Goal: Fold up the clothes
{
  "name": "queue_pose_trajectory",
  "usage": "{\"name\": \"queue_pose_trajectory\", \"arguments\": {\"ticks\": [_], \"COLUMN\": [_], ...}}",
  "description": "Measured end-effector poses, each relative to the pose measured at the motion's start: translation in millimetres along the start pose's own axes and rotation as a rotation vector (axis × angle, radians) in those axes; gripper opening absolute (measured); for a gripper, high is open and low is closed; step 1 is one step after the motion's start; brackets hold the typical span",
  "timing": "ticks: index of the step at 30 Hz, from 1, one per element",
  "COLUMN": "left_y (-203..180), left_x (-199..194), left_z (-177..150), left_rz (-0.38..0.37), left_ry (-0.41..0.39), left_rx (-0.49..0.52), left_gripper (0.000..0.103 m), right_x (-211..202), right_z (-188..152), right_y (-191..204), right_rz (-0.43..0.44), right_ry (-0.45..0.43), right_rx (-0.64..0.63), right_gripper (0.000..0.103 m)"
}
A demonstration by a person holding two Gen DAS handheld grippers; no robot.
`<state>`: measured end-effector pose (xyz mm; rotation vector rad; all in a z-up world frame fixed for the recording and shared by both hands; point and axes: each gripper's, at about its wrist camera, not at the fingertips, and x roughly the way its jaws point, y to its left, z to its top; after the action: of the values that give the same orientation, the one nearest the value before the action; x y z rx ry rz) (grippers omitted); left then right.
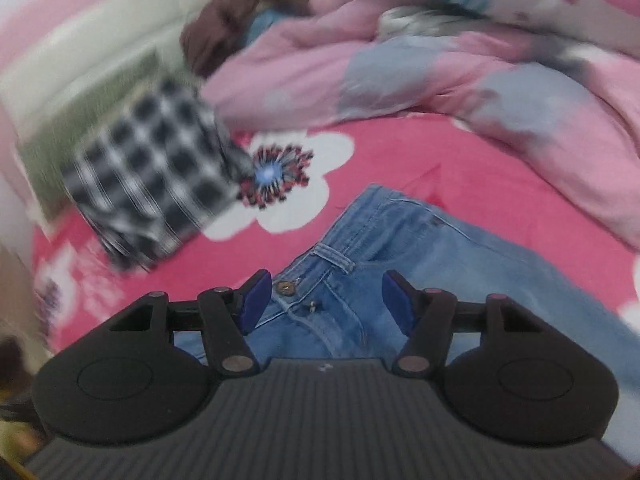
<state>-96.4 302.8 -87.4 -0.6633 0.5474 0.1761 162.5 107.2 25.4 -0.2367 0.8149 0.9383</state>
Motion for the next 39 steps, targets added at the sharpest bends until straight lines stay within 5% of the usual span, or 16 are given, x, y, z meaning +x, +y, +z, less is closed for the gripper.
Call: {"name": "queue_pose_trajectory", "arguments": {"ticks": [5,10,15,20,21,31,39], "left_y": [-3,-8,-12,-14,-14,16,43], "left_x": [5,12,14,6,3,-34,-36], "left_z": [-9,-14,-11,-8,-7,19,8], "left_rz": [-0.012,-0.009,0.020,0.040,0.044,0.118,0.170], "left_ry": [-0.055,-0.099,-0.148,-0.229,-0.244,-0.355,-0.285], "left_rx": [0.028,0.057,0.029,-0.004,-0.011,-0.043,-0.088], "left_gripper": [0.051,0.051,0.023,0.020,0.019,0.011,0.011], "right_x": [65,127,135,126,124,134,165], "right_z": [11,16,14,14,15,32,34], "right_y": [19,15,10,16,17,44,77], "right_rz": [-0.051,-0.072,-0.045,-0.071,-0.072,0.001,0.023], "right_ry": [0.031,0.146,0.142,0.107,0.102,0.055,0.042], "right_rx": [-0.216,-0.241,-0.195,-0.201,-0.194,-0.168,-0.204], "right_gripper": [0.056,0.036,0.021,0.011,0.001,0.000,0.000]}}
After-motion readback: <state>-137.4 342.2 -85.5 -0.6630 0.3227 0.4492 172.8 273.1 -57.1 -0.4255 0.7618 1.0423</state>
